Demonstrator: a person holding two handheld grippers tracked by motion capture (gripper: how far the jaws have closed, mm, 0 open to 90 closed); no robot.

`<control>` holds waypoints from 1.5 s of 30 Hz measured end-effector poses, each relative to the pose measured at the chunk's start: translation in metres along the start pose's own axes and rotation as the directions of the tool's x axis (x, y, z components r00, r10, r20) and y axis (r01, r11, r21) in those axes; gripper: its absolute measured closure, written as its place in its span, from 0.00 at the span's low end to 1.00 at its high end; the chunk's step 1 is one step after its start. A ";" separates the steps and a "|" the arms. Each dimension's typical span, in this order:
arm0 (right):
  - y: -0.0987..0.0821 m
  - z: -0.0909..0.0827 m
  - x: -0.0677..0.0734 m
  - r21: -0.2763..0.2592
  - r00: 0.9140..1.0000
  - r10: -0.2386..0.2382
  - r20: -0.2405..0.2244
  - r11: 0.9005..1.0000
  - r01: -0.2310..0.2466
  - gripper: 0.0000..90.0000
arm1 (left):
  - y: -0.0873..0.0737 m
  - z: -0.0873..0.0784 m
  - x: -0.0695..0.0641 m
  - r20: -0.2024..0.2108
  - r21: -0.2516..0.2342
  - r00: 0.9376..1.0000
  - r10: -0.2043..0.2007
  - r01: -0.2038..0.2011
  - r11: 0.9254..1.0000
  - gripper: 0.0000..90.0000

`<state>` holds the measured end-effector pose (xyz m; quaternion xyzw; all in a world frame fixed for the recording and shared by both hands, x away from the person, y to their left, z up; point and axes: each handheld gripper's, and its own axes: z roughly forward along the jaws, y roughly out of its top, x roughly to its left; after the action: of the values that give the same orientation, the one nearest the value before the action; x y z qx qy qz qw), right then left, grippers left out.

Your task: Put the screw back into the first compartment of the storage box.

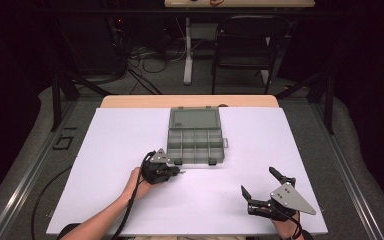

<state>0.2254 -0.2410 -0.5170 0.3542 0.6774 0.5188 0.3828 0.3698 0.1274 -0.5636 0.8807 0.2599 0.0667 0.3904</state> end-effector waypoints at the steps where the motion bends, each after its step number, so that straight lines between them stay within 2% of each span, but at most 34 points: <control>1: 0.000 0.000 0.000 0.001 1.000 0.000 0.001 1.000 0.000 0.00 | 0.000 0.000 0.000 0.003 0.000 1.000 0.000 0.000 1.000 0.97; 9: 0.000 -0.001 0.000 -0.006 1.000 -0.001 0.004 1.000 0.001 0.00 | 0.004 -0.009 -0.004 0.005 -0.021 0.999 0.037 -0.037 0.999 0.97; 12: 0.000 -0.001 0.001 -0.005 1.000 0.000 0.003 1.000 0.000 0.00 | 0.008 -0.017 -0.004 0.014 -0.031 0.999 0.039 -0.039 0.999 0.97; 16: 0.000 0.000 0.001 0.001 1.000 -0.004 0.005 1.000 0.004 0.00 | 0.020 -0.036 0.001 0.052 -0.051 0.998 0.040 -0.038 0.998 0.97; 21: 0.000 0.000 0.001 0.004 1.000 -0.010 0.005 1.000 0.010 0.00 | 0.040 -0.052 0.013 0.030 -0.059 0.998 0.057 -0.055 0.997 0.97; 25: 0.000 0.000 0.001 0.006 1.000 -0.013 0.005 1.000 0.013 0.00 | 0.055 -0.050 0.021 0.007 -0.025 0.997 0.080 -0.080 0.996 0.97; 30: 0.000 0.000 0.001 0.014 1.000 -0.010 -0.002 1.000 0.010 0.00 | 0.071 -0.045 0.032 -0.047 0.021 0.993 0.109 -0.108 0.994 0.97; 34: -0.001 0.001 0.001 0.005 1.000 -0.012 0.004 1.000 0.012 0.00 | 0.086 -0.043 0.050 -0.059 0.013 0.995 0.085 -0.084 0.996 0.97; 36: -0.001 0.001 0.001 0.006 1.000 -0.010 0.003 1.000 0.010 0.00 | 0.093 -0.041 0.058 -0.068 0.024 0.995 0.070 -0.069 0.997 0.97; 41: -0.001 0.001 0.001 0.015 1.000 -0.007 0.002 1.000 0.007 0.00 | 0.105 -0.024 0.071 -0.090 0.107 0.993 0.070 -0.060 0.992 0.97; 45: -0.001 0.002 0.001 0.012 1.000 -0.009 0.001 1.000 0.009 0.00 | 0.108 -0.013 0.077 -0.094 0.141 0.994 0.055 -0.042 0.989 0.97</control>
<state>0.2266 -0.2398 -0.5185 0.3538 0.6817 0.5129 0.3835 0.4751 0.1147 -0.4829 0.9074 0.2612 0.1009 0.3135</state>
